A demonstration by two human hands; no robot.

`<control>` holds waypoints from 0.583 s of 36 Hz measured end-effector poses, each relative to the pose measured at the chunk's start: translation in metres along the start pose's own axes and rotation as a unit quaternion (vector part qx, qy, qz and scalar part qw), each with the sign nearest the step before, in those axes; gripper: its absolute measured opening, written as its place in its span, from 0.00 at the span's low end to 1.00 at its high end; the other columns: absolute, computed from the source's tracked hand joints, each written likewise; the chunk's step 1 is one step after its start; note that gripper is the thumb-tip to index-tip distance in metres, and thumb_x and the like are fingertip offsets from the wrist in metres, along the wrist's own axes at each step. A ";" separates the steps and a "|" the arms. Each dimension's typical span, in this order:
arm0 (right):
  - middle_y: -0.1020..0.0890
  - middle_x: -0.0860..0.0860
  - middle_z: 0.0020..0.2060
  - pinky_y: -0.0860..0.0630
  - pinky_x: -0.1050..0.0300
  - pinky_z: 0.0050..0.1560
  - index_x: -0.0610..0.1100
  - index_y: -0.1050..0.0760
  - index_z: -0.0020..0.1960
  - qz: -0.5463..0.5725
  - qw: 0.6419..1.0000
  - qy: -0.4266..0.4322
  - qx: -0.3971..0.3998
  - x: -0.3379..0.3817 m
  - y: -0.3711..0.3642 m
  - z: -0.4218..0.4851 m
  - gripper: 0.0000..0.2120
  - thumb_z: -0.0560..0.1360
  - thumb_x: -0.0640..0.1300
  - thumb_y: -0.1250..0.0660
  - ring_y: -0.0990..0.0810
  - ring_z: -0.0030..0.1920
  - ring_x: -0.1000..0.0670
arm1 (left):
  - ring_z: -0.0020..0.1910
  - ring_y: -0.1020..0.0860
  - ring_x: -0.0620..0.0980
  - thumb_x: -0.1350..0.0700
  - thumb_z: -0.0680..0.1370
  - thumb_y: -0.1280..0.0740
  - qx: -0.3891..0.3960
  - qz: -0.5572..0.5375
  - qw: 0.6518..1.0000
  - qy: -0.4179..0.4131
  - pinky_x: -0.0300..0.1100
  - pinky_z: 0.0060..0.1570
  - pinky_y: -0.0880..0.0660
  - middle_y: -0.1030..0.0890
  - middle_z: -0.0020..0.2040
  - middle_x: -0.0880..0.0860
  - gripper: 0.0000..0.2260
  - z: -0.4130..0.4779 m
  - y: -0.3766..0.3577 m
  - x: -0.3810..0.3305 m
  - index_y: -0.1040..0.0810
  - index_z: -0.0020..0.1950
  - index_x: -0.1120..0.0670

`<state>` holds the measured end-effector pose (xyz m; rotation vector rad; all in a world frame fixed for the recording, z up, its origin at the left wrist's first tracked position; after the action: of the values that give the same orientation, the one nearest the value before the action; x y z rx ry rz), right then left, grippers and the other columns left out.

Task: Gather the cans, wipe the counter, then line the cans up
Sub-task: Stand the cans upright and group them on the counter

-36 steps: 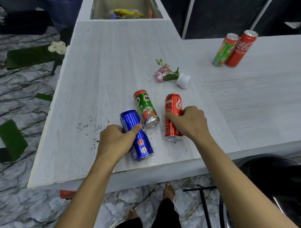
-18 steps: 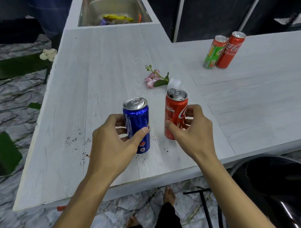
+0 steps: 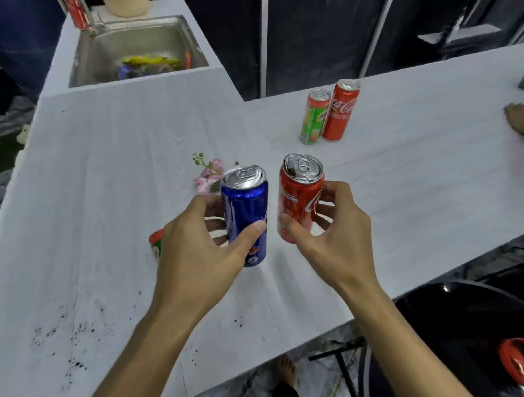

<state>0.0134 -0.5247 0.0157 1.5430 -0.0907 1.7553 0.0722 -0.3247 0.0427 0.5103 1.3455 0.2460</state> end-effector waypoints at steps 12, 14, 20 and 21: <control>0.22 0.65 0.51 0.27 0.78 0.47 0.56 0.32 0.62 -0.013 0.999 0.005 -0.047 -0.031 0.046 0.075 0.30 0.67 0.52 0.18 0.23 0.55 0.69 | 0.50 0.19 0.31 0.43 0.67 0.19 0.007 -0.023 0.999 -0.033 0.36 0.45 0.18 0.19 0.52 0.35 0.25 0.072 -0.078 -0.037 0.25 0.60 0.41; 0.20 0.61 0.53 0.24 0.75 0.49 0.55 0.31 0.62 -0.010 0.998 0.005 -0.056 -0.037 0.053 0.087 0.30 0.67 0.52 0.18 0.22 0.56 0.66 | 0.50 0.19 0.32 0.43 0.67 0.18 0.006 -0.022 0.999 -0.033 0.35 0.45 0.18 0.19 0.51 0.35 0.25 0.083 -0.090 -0.041 0.25 0.59 0.39; 0.20 0.61 0.53 0.24 0.74 0.49 0.54 0.31 0.62 -0.002 0.998 0.011 -0.069 -0.057 0.066 0.128 0.31 0.67 0.52 0.18 0.22 0.56 0.66 | 0.53 0.17 0.44 0.43 0.68 0.19 0.005 -0.011 0.999 -0.035 0.44 0.48 0.16 0.17 0.56 0.42 0.28 0.117 -0.130 -0.056 0.24 0.64 0.46; 0.21 0.62 0.52 0.24 0.74 0.49 0.54 0.31 0.62 -0.001 0.997 0.012 -0.070 -0.060 0.068 0.134 0.31 0.67 0.52 0.18 0.22 0.56 0.66 | 0.54 0.17 0.44 0.43 0.68 0.19 0.003 -0.010 0.999 -0.037 0.44 0.49 0.16 0.17 0.56 0.43 0.28 0.121 -0.135 -0.058 0.24 0.65 0.46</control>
<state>0.0799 -0.6712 0.0275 1.4199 -0.1961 1.7285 0.1609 -0.4934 0.0441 0.5074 1.2785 0.2050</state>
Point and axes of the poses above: each hand's wrist, its own z-axis towards the middle knuckle, its own y-axis out of the back of the hand, x = y × z, the point moved 4 cm from there along z, towards the middle knuckle
